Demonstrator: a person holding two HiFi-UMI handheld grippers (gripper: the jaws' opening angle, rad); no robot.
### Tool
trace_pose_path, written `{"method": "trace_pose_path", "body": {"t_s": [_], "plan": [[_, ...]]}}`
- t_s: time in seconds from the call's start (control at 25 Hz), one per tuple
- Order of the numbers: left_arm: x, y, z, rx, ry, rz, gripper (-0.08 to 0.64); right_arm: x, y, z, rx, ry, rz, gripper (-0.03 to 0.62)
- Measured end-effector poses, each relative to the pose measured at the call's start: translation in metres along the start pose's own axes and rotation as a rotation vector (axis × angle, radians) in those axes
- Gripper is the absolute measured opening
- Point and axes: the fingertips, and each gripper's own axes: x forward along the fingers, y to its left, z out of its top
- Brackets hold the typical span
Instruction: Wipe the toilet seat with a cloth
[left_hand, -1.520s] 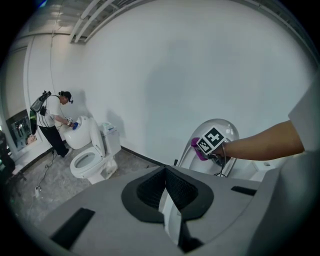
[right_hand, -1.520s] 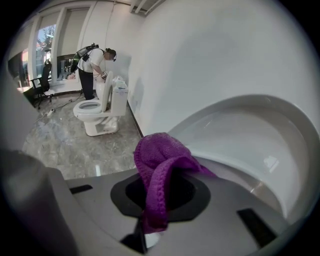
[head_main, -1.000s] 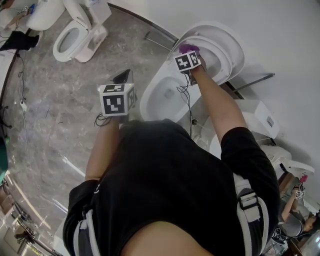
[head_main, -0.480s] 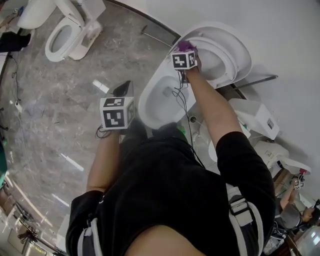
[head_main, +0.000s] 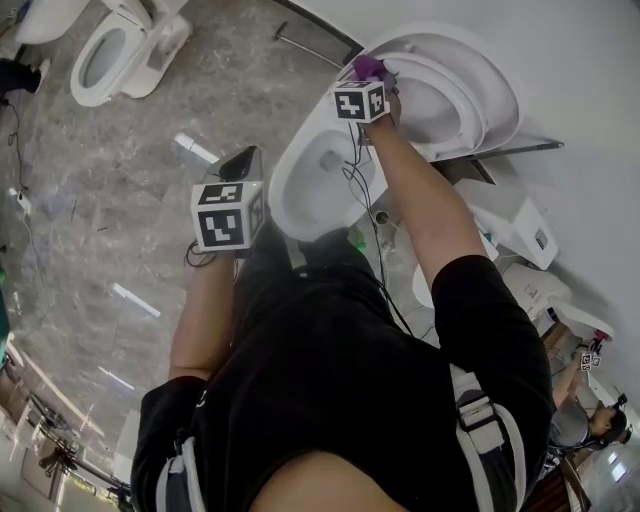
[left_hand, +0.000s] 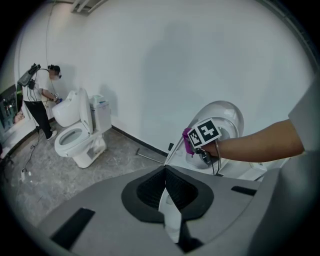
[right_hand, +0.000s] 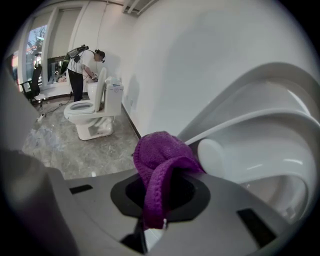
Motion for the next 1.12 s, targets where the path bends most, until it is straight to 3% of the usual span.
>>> {"method": "trace_pose_path", "body": {"t_s": [0.6,0.72,0.96,1.12], "plan": [[0.023,0.013,-0.031,0.013,0.069,0.024,0.008,0.056,0.048,-0.049,-0.108,0.079,0.081,0.054],[0.027,0.015,-0.037,0.024,0.085,0.026,0.008,0.067,0.061,-0.061,-0.100,0.118,0.137,0.054],[0.031,0.018,-0.044,0.038,0.090,0.019,0.008,0.068,0.061,-0.064,-0.080,0.041,0.094,0.054],[0.036,0.021,-0.054,0.033,0.098,0.018,0.008,0.060,0.072,-0.078,-0.061,0.062,0.130,0.055]]}}
